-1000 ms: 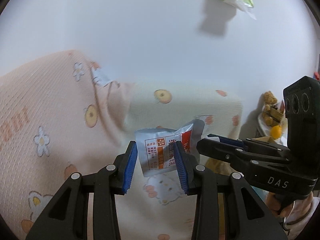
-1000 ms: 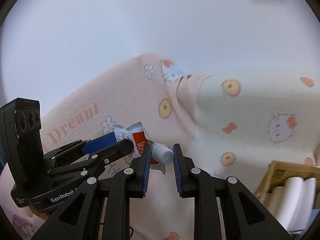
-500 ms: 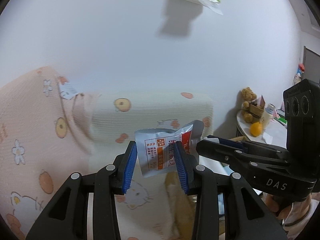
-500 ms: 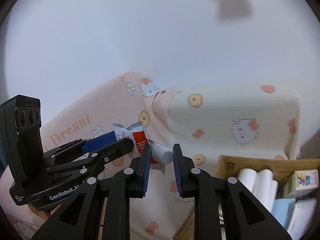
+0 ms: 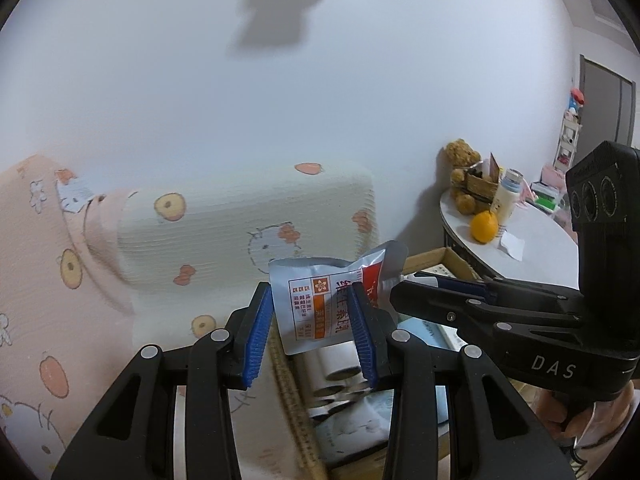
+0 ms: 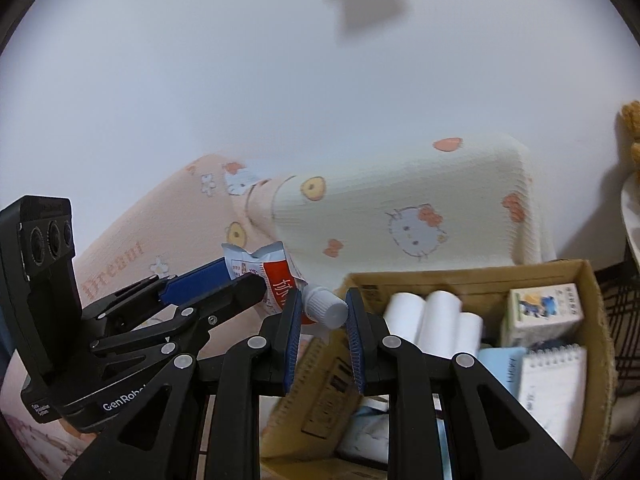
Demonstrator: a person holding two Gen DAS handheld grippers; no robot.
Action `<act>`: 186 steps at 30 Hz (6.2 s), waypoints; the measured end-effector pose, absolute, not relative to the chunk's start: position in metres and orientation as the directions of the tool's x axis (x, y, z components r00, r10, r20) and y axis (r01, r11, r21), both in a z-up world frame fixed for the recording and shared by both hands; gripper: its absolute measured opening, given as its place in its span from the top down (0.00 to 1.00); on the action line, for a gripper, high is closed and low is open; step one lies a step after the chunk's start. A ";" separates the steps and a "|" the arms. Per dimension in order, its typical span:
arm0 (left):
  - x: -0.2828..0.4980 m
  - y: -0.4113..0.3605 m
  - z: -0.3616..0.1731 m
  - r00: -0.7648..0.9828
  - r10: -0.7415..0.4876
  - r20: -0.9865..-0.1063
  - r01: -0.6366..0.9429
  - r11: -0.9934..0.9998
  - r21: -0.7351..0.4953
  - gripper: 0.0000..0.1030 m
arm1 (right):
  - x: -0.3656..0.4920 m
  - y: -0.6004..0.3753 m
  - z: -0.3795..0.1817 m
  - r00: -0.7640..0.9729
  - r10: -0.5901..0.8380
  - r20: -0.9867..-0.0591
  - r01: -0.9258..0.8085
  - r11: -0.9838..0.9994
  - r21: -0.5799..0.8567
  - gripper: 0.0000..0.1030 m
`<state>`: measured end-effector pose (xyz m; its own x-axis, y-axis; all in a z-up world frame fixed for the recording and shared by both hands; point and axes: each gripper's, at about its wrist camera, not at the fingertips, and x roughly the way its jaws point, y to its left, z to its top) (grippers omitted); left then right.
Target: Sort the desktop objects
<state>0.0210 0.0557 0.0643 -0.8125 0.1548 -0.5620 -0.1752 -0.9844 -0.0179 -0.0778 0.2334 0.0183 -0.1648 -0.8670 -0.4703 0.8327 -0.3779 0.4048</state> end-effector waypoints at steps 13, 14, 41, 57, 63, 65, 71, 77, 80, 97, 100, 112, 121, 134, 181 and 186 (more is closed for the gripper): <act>0.004 0.078 0.013 -0.662 0.243 -0.709 -0.206 -0.968 -0.139 0.60 | -0.100 0.262 -0.021 -0.127 -0.794 -0.594 0.792 -0.442 0.421 0.82; 0.002 0.079 0.008 -0.644 0.252 -0.722 -0.206 -0.966 -0.154 0.60 | -0.102 0.262 -0.025 -0.116 -0.787 -0.606 0.786 -0.446 0.429 0.82; -0.018 0.107 -0.073 -0.236 0.303 -0.923 -0.207 -0.944 -0.257 0.60 | -0.121 0.262 -0.098 0.178 -0.524 -0.833 0.716 -0.512 0.475 0.82; -0.039 0.110 -0.106 -0.082 0.257 -0.963 -0.077 -0.965 -0.251 0.70 | -0.128 0.243 -0.123 0.322 -0.425 -0.846 0.678 -0.520 0.519 0.82; -0.038 0.104 -0.106 -0.079 0.286 -0.955 -0.071 -0.957 -0.281 0.70 | -0.126 0.236 -0.121 0.240 -0.392 -0.888 0.736 -0.523 0.430 0.82; -0.036 0.105 -0.103 -0.100 0.271 -0.957 -0.088 -0.961 -0.262 0.71 | -0.124 0.236 -0.117 0.225 -0.388 -0.894 0.754 -0.512 0.412 0.82; -0.020 0.119 -0.077 -0.301 0.131 -0.945 -0.202 -0.977 -0.071 0.70 | -0.105 0.241 -0.089 0.105 -0.433 -0.895 0.818 -0.474 0.325 0.82; -0.004 0.103 -0.041 -0.484 0.155 -0.861 -0.262 -0.965 -0.026 0.70 | -0.086 0.249 -0.068 0.001 -0.500 -0.866 0.837 -0.473 0.274 0.82; -0.002 0.100 -0.029 -0.537 0.176 -0.825 -0.263 -0.964 -0.035 0.70 | -0.082 0.256 -0.058 -0.023 -0.556 -0.831 0.826 -0.479 0.298 0.82; 0.003 0.053 0.033 -0.697 0.047 -0.715 -0.178 -0.978 0.109 0.66 | -0.059 0.244 -0.016 -0.301 -0.536 -0.789 0.780 -0.615 0.120 0.82; 0.015 0.054 0.031 -0.704 0.006 -0.710 -0.177 -0.970 0.167 0.58 | -0.046 0.247 -0.004 -0.373 -0.510 -0.775 0.777 -0.628 0.039 0.81; 0.035 0.070 0.029 -0.717 0.007 -0.697 -0.248 -0.937 0.246 0.51 | -0.010 0.254 0.014 -0.465 -0.498 -0.732 0.760 -0.649 -0.041 0.42; 0.031 0.054 0.032 -0.707 0.039 -0.706 -0.226 -0.959 0.173 0.44 | -0.014 0.257 0.008 -0.448 -0.496 -0.744 0.742 -0.670 -0.001 0.42; 0.033 0.071 0.029 -0.692 0.064 -0.719 -0.276 -0.944 0.181 0.44 | -0.021 0.265 0.006 -0.444 -0.496 -0.746 0.731 -0.682 0.019 0.41; 0.037 0.085 0.026 -0.675 0.081 -0.733 -0.336 -0.919 0.208 0.44 | -0.013 0.266 0.008 -0.483 -0.453 -0.750 0.728 -0.684 -0.056 0.41; 0.037 0.085 0.027 -0.678 0.078 -0.731 -0.331 -0.920 0.209 0.44 | -0.011 0.267 0.009 -0.486 -0.454 -0.746 0.729 -0.682 -0.060 0.41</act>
